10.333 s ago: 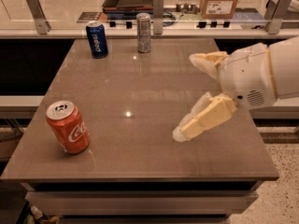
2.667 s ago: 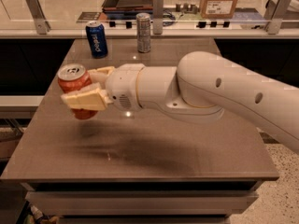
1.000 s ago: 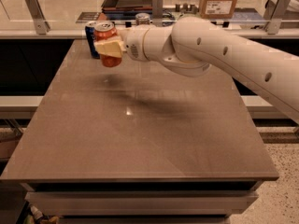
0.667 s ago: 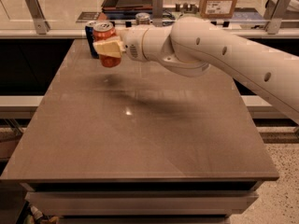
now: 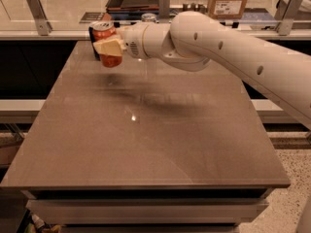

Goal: Move coke can near pepsi can

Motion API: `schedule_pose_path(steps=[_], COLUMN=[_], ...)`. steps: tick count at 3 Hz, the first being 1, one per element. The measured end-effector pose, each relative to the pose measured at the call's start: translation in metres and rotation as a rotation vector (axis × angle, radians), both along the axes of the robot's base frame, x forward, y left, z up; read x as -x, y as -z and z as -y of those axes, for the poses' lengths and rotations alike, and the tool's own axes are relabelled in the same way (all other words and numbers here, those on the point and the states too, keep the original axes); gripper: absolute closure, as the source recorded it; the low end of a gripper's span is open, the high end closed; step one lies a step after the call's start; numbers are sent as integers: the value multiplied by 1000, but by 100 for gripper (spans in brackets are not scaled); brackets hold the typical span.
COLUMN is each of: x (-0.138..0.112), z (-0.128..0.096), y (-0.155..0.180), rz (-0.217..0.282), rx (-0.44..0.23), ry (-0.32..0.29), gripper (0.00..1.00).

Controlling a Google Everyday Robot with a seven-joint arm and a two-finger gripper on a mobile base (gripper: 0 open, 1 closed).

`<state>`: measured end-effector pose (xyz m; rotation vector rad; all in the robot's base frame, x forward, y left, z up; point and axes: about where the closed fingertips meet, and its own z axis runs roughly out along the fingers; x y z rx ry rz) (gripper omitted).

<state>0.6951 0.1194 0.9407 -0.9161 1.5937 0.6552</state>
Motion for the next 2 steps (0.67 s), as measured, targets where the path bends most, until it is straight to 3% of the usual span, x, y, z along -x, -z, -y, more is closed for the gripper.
schedule_pose_path(steps=[2], x=[-27], z=[-8], y=[14], rz=[-9], rx=[17], ry=[-13], gripper=[100])
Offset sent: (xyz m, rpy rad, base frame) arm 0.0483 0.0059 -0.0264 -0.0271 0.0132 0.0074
